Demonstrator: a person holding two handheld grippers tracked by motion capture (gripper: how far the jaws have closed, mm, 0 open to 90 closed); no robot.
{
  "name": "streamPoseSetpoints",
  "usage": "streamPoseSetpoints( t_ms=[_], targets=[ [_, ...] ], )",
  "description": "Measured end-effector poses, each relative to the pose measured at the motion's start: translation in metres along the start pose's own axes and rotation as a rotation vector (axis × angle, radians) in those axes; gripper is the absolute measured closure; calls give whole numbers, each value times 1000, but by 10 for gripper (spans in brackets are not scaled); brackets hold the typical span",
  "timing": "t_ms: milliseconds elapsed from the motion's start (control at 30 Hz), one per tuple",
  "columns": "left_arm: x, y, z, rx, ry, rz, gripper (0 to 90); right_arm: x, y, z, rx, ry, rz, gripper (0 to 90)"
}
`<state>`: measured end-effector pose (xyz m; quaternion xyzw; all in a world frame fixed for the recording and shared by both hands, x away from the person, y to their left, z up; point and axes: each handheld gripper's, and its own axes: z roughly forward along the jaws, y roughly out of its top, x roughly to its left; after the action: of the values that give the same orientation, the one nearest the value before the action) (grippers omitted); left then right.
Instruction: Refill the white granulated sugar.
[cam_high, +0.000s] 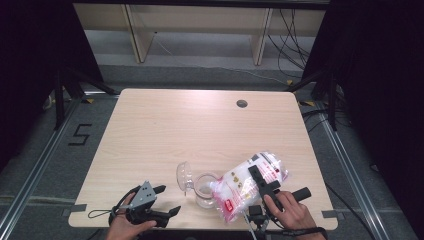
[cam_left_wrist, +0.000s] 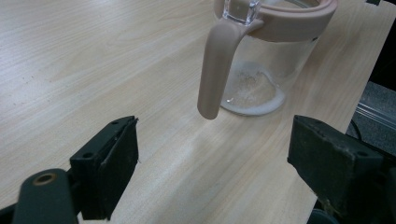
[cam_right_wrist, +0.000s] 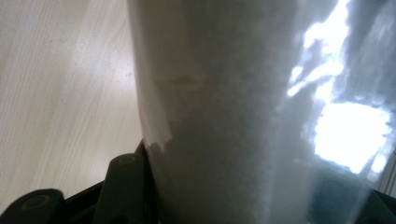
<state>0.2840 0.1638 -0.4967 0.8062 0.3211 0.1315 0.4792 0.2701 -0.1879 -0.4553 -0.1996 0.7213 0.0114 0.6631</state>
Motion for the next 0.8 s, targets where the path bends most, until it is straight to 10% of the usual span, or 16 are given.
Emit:
streamPoseSetpoints(
  t_ms=[800],
  targets=[
    [1, 0, 0, 2, 2, 27, 159, -1, 0, 0, -4, -2, 2, 513]
  ],
)
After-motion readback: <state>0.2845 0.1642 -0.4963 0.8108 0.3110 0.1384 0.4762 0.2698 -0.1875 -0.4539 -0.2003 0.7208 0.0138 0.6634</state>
